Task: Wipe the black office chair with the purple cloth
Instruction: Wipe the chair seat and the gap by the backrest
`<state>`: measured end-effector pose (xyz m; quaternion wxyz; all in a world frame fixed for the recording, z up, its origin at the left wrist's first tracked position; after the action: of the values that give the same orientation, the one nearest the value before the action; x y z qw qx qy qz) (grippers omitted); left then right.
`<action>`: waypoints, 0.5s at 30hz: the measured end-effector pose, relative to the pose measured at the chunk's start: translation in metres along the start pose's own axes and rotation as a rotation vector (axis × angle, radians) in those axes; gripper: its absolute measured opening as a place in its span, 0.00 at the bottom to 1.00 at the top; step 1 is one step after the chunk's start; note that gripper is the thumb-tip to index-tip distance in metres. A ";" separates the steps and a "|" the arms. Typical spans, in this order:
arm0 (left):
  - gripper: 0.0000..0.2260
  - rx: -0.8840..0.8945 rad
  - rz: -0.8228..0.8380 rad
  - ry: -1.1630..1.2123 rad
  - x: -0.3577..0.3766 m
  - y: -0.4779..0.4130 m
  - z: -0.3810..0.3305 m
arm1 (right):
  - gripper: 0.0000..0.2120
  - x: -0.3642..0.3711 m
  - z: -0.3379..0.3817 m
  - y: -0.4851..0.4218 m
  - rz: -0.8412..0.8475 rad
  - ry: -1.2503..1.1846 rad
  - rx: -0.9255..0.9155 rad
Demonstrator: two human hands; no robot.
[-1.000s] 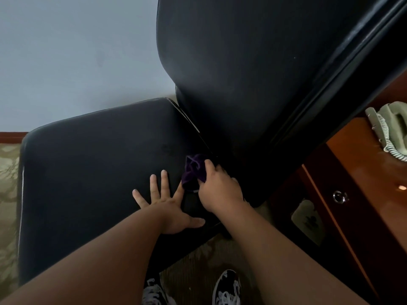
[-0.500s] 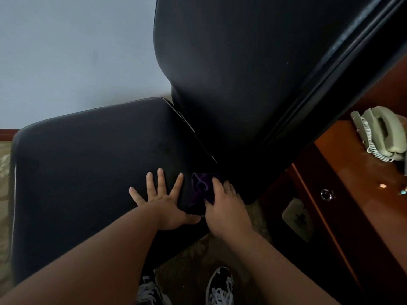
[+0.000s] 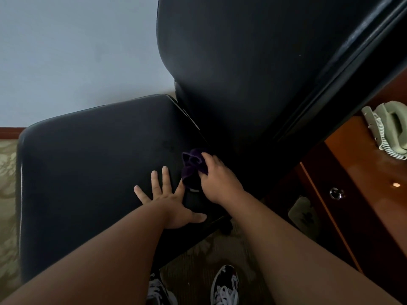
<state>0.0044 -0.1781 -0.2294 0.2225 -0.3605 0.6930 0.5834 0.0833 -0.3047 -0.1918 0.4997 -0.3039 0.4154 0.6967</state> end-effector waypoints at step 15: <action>0.56 0.044 -0.046 0.019 -0.004 0.002 -0.002 | 0.27 -0.002 -0.044 0.074 -0.041 -0.129 0.089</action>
<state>0.0050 -0.1788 -0.2247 0.2372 -0.3770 0.6991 0.5593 0.0137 -0.3556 -0.1904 0.5529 -0.2442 0.4065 0.6851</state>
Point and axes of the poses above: each hand's wrist, its own y-axis away from the middle knuckle, its own x-axis out of the palm, z = x × y, the point moved 7 cm from there along -y, towards the middle knuckle, and after that the axes turned 7 degrees about x, right-handed, at the moved point
